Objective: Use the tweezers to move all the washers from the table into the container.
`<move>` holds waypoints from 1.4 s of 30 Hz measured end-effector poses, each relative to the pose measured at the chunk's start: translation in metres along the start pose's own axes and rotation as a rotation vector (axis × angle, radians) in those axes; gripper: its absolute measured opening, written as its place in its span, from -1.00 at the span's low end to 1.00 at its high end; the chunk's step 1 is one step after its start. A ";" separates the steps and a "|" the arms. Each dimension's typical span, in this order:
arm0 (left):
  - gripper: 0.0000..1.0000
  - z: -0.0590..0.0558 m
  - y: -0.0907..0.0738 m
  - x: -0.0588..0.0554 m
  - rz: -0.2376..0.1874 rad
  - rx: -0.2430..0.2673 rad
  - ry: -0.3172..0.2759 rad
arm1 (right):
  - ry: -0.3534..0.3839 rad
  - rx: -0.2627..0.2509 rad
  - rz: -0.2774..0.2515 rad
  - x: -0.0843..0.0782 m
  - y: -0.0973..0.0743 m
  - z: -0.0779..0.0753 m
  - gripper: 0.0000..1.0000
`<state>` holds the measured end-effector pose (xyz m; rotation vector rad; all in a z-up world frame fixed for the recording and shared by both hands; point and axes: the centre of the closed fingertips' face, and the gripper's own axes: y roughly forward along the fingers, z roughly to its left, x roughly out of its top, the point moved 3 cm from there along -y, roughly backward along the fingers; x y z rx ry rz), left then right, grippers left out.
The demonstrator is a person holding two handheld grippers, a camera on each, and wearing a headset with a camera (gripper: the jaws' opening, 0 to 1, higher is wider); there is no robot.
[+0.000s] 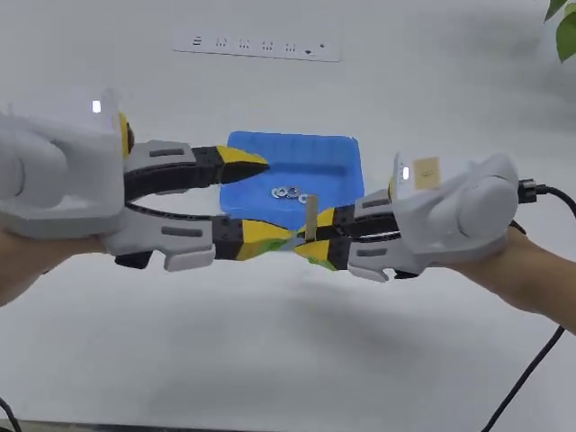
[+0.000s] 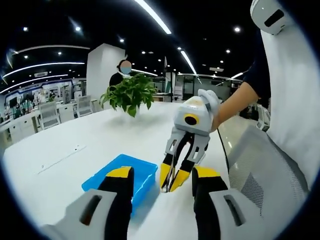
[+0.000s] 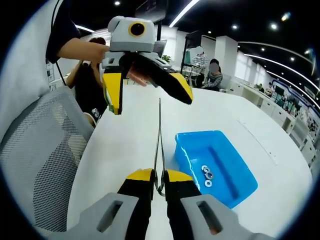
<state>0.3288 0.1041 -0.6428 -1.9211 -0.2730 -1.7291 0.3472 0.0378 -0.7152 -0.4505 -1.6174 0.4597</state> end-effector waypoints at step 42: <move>0.97 0.019 -0.039 -0.017 -0.090 0.196 -0.144 | 0.099 -0.044 -0.060 0.013 0.051 -0.093 -0.81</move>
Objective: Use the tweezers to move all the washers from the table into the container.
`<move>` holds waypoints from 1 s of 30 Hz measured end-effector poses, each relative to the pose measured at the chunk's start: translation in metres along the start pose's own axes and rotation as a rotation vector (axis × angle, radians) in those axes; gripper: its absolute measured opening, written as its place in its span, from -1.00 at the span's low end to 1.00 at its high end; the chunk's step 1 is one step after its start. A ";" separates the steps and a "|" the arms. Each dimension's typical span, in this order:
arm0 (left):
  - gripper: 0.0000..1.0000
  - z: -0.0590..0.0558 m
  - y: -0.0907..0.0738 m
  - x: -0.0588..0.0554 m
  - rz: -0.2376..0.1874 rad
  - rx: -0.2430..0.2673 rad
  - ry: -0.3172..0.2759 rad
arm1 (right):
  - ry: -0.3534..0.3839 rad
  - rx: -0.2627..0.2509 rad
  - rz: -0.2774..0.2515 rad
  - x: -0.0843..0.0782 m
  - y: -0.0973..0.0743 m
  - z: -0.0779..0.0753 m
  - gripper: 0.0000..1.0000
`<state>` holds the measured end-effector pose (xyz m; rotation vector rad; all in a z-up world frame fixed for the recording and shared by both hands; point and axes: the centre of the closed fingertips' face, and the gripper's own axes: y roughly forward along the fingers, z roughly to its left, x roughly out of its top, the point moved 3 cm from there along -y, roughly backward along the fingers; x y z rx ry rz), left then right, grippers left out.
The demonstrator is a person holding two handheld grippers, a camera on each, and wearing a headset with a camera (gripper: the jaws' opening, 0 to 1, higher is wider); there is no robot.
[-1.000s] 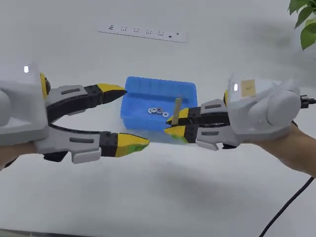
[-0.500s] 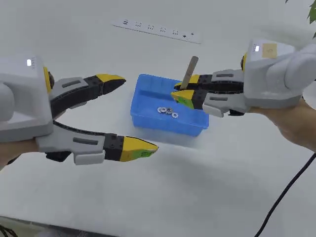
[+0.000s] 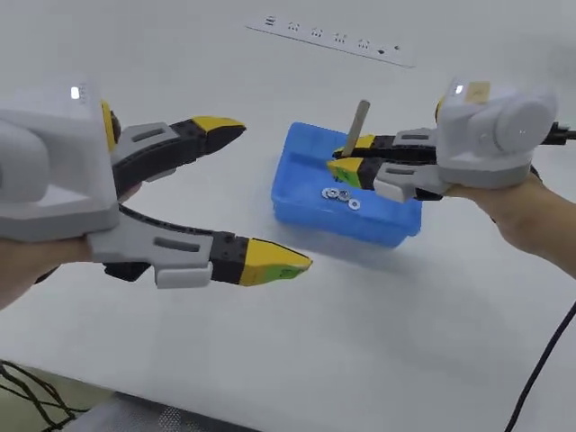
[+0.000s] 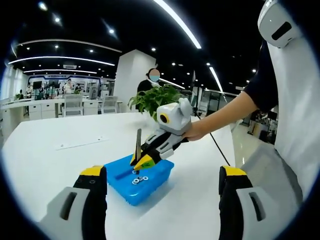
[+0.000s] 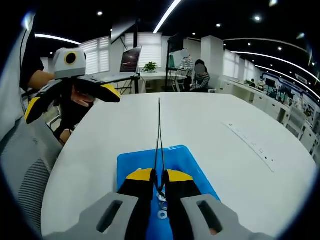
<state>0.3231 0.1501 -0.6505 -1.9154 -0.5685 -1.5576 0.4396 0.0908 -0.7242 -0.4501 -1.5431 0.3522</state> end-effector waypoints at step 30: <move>0.95 -0.009 -0.003 0.003 0.022 0.030 0.003 | 0.012 0.003 0.010 -0.011 -0.006 0.005 -0.82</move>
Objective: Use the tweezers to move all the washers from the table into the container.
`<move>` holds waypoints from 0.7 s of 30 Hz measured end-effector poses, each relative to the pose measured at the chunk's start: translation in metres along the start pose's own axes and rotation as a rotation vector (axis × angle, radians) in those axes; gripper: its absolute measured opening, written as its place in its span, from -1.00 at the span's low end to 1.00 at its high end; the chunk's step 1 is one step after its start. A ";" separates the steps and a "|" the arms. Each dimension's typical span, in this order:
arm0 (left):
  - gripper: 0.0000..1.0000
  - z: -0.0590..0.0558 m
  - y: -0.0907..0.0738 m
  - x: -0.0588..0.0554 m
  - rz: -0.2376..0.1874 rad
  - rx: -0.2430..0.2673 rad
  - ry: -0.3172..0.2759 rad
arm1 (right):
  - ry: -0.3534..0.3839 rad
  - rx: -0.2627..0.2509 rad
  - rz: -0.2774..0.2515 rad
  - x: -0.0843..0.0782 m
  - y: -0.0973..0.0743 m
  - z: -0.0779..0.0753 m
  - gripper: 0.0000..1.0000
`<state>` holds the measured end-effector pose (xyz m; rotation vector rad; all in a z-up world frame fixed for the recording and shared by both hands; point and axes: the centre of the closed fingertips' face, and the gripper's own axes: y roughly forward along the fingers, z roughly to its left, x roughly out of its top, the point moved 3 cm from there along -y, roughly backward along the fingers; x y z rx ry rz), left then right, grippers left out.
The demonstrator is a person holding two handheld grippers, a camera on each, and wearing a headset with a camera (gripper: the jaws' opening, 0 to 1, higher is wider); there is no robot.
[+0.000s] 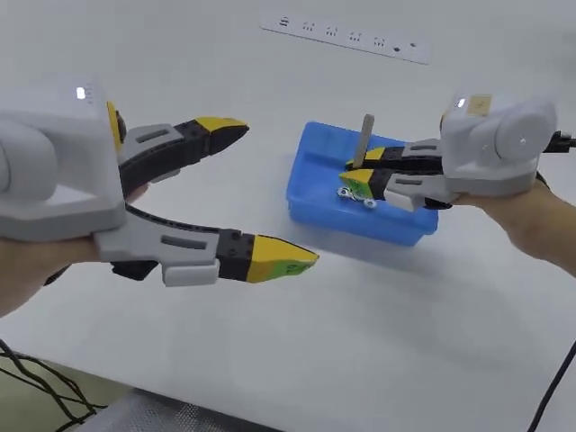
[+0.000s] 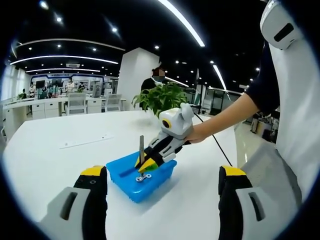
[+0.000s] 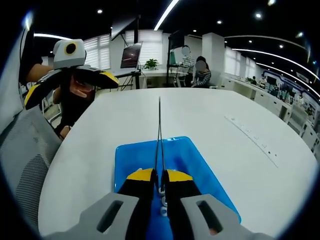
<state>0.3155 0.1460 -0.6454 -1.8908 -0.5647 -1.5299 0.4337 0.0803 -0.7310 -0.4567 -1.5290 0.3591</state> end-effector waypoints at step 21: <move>-0.19 0.023 0.059 0.037 0.058 -0.065 0.250 | -0.138 0.044 0.039 0.028 -0.024 0.027 -0.84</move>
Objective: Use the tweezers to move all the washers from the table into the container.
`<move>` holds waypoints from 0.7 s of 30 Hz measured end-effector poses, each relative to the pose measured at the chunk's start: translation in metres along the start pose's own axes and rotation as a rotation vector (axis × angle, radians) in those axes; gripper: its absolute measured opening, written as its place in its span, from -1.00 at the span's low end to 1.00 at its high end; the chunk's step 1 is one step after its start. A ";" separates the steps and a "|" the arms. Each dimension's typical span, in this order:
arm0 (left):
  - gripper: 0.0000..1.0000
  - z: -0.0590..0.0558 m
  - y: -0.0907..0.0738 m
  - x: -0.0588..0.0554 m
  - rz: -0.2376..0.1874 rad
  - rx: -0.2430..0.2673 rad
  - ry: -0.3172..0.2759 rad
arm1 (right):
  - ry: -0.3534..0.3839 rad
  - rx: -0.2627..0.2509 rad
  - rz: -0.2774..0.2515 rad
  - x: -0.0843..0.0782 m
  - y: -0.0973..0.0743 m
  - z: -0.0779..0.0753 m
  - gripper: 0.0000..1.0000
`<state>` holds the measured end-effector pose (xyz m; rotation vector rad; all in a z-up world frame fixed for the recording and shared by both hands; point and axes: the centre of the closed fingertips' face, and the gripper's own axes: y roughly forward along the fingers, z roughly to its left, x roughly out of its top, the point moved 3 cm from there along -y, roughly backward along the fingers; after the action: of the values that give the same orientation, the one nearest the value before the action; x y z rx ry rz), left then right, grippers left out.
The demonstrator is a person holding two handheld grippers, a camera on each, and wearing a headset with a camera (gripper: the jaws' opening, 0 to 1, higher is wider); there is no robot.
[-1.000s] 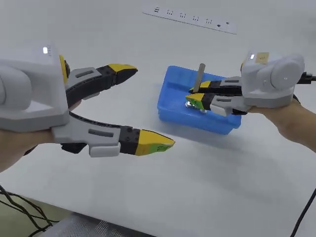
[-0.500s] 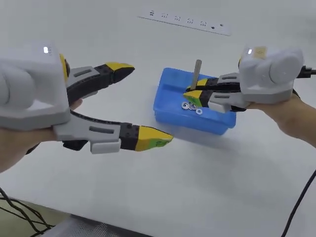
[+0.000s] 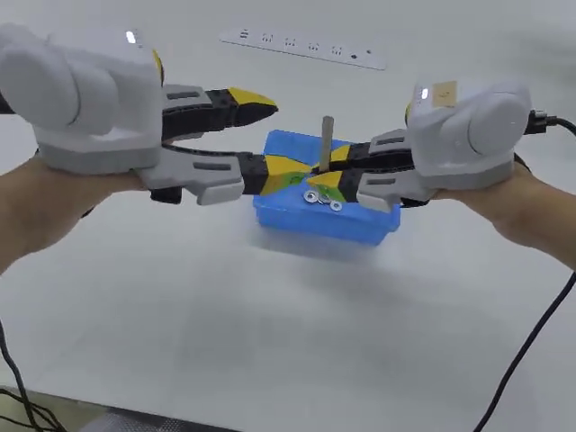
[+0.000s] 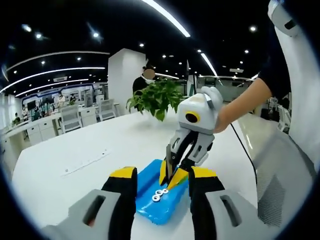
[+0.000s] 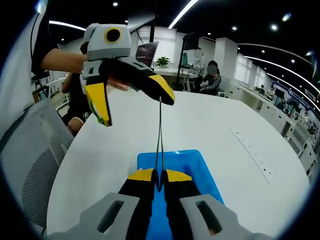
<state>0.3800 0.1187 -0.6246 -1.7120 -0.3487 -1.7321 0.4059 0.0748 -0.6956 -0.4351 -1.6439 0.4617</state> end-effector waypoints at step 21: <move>-0.87 -0.020 0.016 0.013 0.038 -0.209 0.143 | -0.104 0.053 0.062 0.001 -0.007 0.009 -0.84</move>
<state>0.3753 0.0906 -0.6187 -1.7131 -0.0732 -1.9051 0.3968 0.0693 -0.6918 -0.4295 -1.7180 0.5811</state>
